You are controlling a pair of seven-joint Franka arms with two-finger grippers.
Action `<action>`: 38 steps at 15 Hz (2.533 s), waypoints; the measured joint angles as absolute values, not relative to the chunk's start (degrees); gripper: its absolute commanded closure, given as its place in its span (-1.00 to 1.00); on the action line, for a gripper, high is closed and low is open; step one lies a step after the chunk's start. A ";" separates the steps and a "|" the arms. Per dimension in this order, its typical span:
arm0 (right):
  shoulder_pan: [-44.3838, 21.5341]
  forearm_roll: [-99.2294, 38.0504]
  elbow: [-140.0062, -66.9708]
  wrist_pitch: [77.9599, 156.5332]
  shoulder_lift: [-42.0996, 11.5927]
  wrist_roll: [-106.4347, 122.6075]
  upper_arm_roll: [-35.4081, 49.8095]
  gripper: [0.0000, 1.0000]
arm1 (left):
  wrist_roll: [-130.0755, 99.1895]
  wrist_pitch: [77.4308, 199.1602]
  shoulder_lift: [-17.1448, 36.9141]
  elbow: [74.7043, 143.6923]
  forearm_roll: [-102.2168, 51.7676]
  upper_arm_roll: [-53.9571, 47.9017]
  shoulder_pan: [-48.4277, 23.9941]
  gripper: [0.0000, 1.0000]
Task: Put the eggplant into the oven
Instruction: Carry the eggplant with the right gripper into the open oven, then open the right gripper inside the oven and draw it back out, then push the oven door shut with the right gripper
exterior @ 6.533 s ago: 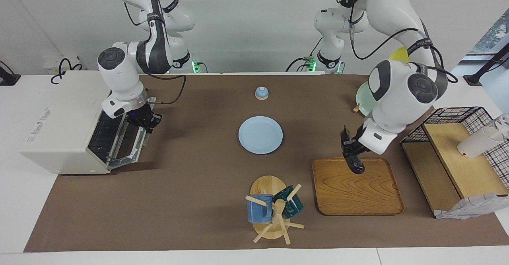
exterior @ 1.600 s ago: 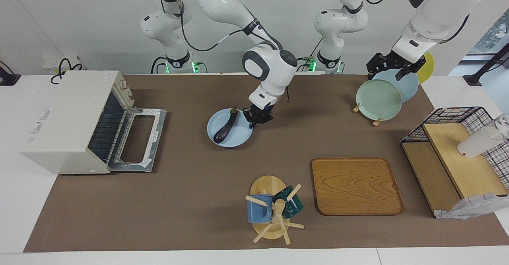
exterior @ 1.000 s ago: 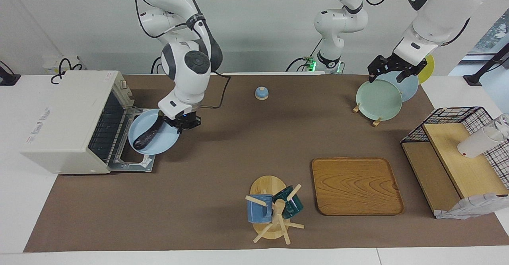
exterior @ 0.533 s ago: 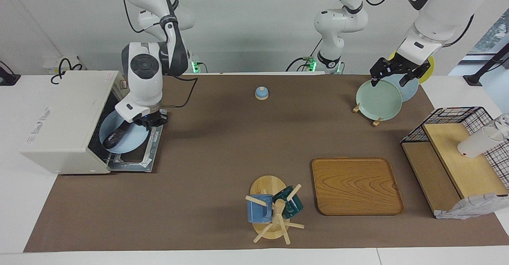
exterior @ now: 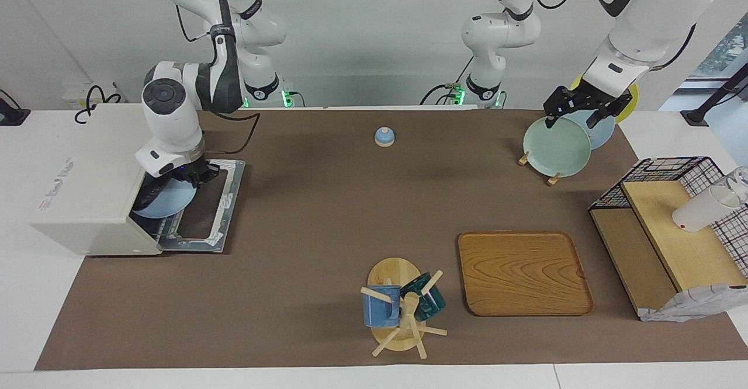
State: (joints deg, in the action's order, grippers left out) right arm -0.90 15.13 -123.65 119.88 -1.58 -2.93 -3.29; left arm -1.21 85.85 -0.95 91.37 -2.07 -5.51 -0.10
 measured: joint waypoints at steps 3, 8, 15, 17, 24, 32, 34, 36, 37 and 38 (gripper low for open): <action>-0.68 15.13 -124.14 120.54 -1.18 -2.93 -3.30 1.00 | -1.21 85.82 -0.94 91.39 -2.07 -5.51 -0.09 -1.00; 0.69 14.99 -124.87 121.54 -1.19 -1.52 -3.31 0.69 | -1.21 85.81 -0.94 91.40 -2.07 -5.51 -0.06 -1.00; -0.11 14.59 -122.84 119.09 -1.15 -0.93 -2.71 0.69 | -1.21 85.81 -0.94 91.40 -2.07 -5.52 -0.06 -1.00; -2.01 12.38 -119.99 116.29 -1.13 -0.93 -2.53 0.90 | -1.21 85.81 -0.94 91.40 -2.07 -5.52 -0.06 -1.00; -6.21 8.29 -119.36 122.86 -3.73 -5.63 -2.33 1.00 | -1.21 85.81 -0.94 91.40 -2.07 -5.52 -0.06 -1.00; -6.32 7.17 -122.31 130.68 -11.16 -7.46 -2.56 1.00 | -1.21 85.81 -0.94 91.40 -2.07 -5.52 -0.06 -1.00; -6.27 7.16 -122.53 130.73 -11.15 -7.48 -2.58 1.00 | -1.21 85.81 -0.94 91.40 -2.07 -5.52 -0.06 -1.00; -5.92 7.15 -123.14 131.24 -11.18 -7.48 -2.59 1.00 | -1.21 85.81 -0.94 91.40 -2.07 -5.52 -0.05 -1.00; -5.60 7.15 -123.40 131.46 -11.27 -7.48 -2.59 1.00 | -1.21 85.81 -0.94 91.40 -2.07 -5.52 -0.05 -1.00; -5.39 6.82 -123.50 131.69 -11.32 -7.48 -2.56 1.00 | -1.21 85.81 -0.94 91.40 -2.07 -5.52 -0.05 -1.00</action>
State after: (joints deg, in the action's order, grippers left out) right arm -5.39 6.82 -123.50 131.69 -11.32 -7.48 -2.56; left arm -1.21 85.81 -0.94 91.40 -2.07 -5.52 -0.05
